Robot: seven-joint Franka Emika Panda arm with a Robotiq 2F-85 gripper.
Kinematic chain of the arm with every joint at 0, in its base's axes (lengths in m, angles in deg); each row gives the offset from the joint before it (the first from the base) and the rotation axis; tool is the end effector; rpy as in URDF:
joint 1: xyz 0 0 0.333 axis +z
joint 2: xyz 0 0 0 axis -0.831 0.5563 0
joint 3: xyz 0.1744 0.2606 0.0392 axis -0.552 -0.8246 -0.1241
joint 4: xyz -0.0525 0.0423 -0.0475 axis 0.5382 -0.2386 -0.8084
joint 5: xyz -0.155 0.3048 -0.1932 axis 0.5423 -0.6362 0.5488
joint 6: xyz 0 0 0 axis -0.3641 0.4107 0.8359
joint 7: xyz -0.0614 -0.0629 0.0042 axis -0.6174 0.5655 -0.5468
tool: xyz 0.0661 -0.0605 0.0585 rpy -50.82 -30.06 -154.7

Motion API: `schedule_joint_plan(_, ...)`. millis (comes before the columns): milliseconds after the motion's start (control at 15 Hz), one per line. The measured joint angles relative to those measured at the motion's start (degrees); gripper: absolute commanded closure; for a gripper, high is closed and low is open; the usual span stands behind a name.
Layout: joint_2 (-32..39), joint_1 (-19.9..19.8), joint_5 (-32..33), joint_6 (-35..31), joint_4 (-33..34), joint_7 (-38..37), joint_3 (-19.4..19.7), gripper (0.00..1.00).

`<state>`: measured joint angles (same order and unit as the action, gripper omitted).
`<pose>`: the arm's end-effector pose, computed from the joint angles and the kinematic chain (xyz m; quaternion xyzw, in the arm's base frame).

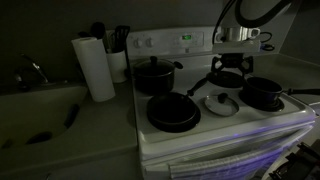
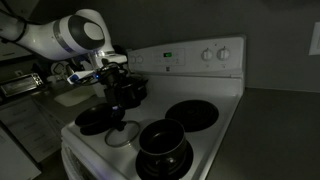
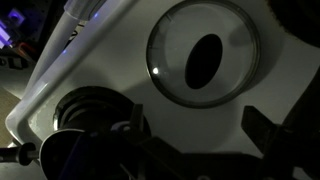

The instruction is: Remove the smaller pots lid and put it on the stove

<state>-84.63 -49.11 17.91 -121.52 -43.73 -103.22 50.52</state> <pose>0.5047 0.0955 0.3946 0.8776 -0.4743 -0.0294 0.0641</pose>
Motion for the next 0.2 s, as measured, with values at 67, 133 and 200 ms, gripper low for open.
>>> schedule_joint_plan(67,-0.21,0.00,0.00,0.24,0.16,0.17,-0.06,0.00)
schedule_joint_plan(133,-0.36,0.00,0.00,0.48,0.29,0.38,-0.09,0.00)
schedule_joint_plan(200,-0.46,0.01,0.00,0.79,0.42,0.57,-0.11,0.00)
